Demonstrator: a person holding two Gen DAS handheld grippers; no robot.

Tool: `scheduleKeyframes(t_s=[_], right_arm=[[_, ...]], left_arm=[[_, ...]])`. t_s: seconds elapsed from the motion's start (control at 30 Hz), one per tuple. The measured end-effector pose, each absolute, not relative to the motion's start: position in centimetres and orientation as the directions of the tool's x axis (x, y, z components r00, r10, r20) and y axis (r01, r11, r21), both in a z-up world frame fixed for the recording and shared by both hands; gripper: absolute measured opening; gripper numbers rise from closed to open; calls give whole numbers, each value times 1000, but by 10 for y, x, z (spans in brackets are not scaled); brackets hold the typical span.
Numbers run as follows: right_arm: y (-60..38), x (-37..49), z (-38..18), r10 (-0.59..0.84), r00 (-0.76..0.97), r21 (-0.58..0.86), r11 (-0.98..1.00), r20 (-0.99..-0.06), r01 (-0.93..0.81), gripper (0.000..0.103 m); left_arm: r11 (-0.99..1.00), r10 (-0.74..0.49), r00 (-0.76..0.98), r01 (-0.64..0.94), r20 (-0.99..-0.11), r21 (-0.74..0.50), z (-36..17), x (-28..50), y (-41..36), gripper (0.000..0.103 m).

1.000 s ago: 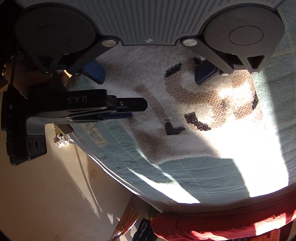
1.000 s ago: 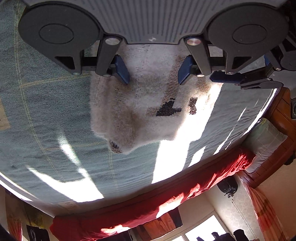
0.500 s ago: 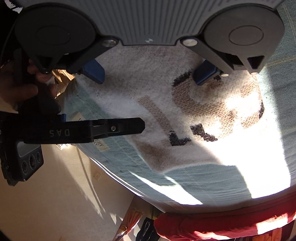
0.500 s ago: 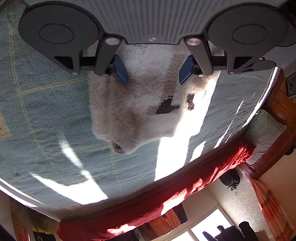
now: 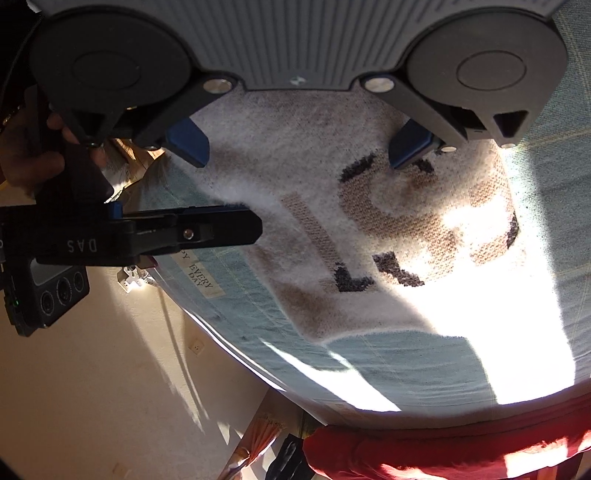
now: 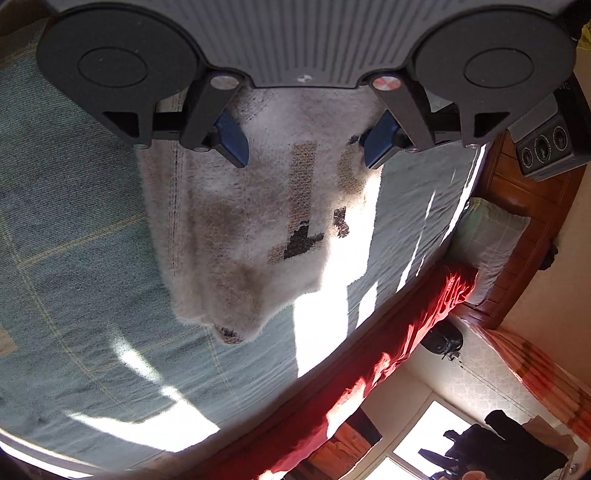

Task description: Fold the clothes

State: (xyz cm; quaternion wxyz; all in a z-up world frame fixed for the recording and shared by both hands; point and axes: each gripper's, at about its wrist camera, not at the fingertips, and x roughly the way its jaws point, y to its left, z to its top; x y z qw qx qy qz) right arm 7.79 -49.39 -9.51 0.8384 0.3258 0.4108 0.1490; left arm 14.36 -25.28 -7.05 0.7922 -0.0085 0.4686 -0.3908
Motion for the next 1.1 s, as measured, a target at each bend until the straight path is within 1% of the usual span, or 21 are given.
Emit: scheduleKeyframes(t_s=[0.1,0.17,0.23,0.27,0.33,0.43,0.5,0.53,0.57,0.63,0.73,0.8,0.9,0.97,1.1], right_arm=[[-490,75,-85,535,611,671,742,-584,-9,76],[-491,74,-86,556,597,696,718,-578,4,78],[-494,71,-92,559,591,707,707,-581,27,78],[-496,70,-95,550,587,705,707,-594,50,78],[-497,67,-99,543,586,701,711,-602,61,78],[-494,62,-93,523,594,680,731,-611,55,78],[-492,61,-83,519,607,676,736,-602,41,78],[-491,60,-79,524,612,677,735,-593,27,80],[-490,60,-74,529,617,679,734,-583,13,82],[-489,61,-74,552,599,696,718,-580,12,83],[-486,62,-86,528,578,679,732,-622,61,83],[-485,60,-89,523,575,678,730,-629,78,83],[-485,56,-76,500,602,656,753,-622,53,83],[-489,55,-67,476,623,641,765,-621,55,85],[-502,62,-58,474,655,659,750,-588,49,86]], left_arm=[[659,-658,238,642,-715,-392,-62,134,-250,102],[652,-648,233,662,-725,-370,-64,128,-254,102],[685,-602,233,642,-764,-344,-75,129,-259,102],[690,-598,226,634,-769,-350,-80,130,-260,102],[691,-609,222,621,-762,-371,-84,132,-261,102],[693,-602,227,626,-766,-359,-79,130,-260,102],[689,-601,239,638,-763,-343,-71,126,-258,102],[684,-603,239,646,-761,-339,-69,123,-256,102],[680,-605,233,649,-761,-341,-69,121,-255,102],[676,-609,217,645,-763,-357,-73,118,-253,102],[691,-599,200,618,-775,-375,-85,118,-252,102],[691,-601,208,620,-772,-371,-82,118,-252,102],[702,-599,247,620,-762,-351,-70,119,-246,102],[721,-594,279,602,-755,-344,-63,123,-238,102],[743,-608,324,552,-724,-377,-51,144,-223,102]])
